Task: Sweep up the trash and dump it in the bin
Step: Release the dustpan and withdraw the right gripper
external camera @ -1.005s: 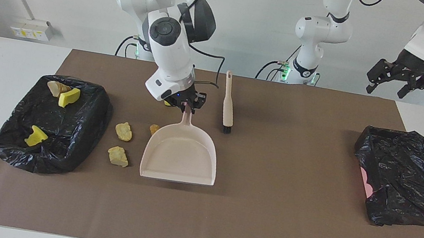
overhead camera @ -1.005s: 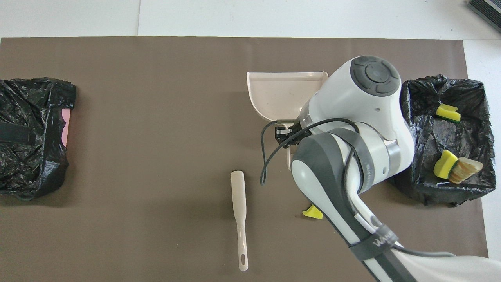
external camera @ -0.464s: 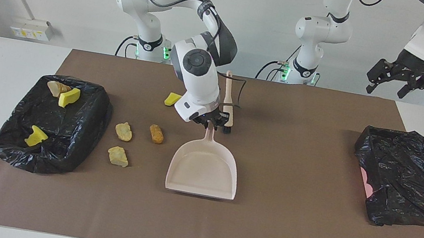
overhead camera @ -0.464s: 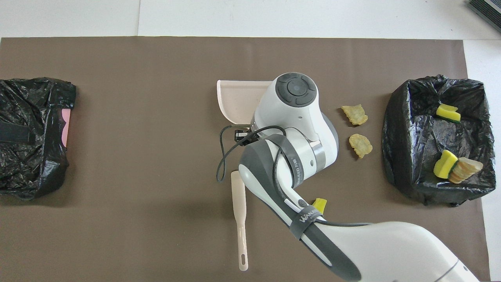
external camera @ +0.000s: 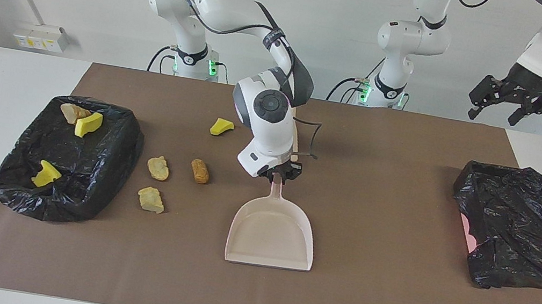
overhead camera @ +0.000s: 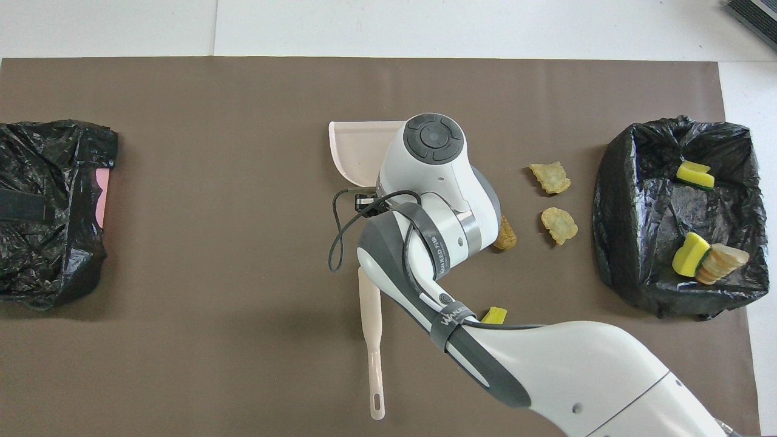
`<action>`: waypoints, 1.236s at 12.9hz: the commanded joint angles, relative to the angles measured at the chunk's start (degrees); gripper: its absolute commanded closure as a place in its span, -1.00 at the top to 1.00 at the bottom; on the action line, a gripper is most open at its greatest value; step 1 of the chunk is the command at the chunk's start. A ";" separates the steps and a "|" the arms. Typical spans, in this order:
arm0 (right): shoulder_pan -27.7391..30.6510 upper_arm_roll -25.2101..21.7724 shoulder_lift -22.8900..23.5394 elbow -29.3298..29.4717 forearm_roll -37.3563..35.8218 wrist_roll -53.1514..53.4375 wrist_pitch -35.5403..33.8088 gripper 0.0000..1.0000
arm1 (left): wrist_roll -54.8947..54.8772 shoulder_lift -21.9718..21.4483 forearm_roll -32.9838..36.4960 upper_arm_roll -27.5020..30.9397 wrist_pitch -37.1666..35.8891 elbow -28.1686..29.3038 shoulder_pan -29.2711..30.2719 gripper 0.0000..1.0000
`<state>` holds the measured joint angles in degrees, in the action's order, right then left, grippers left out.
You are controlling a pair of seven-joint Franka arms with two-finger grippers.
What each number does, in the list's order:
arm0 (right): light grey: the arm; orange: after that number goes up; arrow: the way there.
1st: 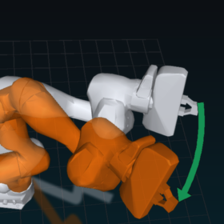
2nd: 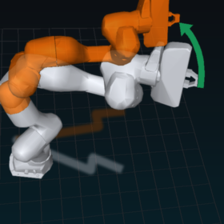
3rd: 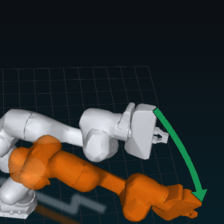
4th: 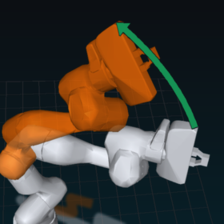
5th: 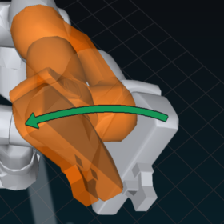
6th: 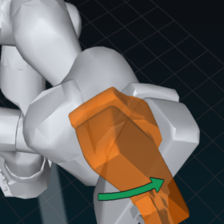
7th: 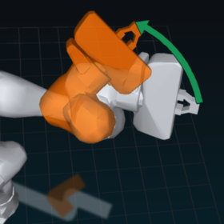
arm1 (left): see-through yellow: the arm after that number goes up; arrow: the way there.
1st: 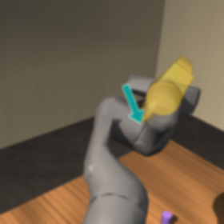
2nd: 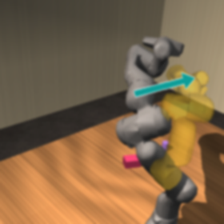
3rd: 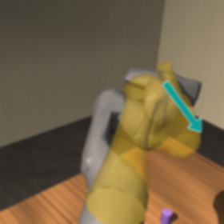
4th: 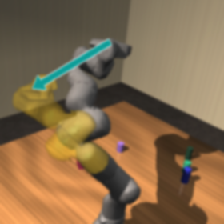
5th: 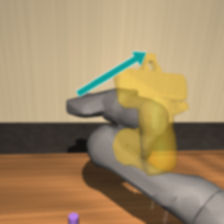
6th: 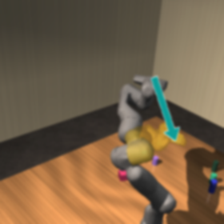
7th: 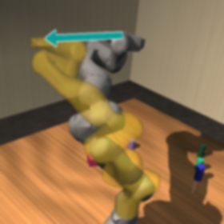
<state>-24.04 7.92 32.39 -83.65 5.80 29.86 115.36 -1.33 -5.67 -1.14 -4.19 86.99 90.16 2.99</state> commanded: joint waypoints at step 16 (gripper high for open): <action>-12.95 0.69 -32.91 -40.08 3.86 10.38 1.71 1.00 | -0.52 -0.74 -0.09 -0.03 -0.77 0.28 0.35 1.00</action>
<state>-36.02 8.63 3.84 -116.77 7.96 38.99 114.09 -1.33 -5.68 -1.14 -4.19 86.98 90.16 2.99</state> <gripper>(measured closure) 0.000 0.000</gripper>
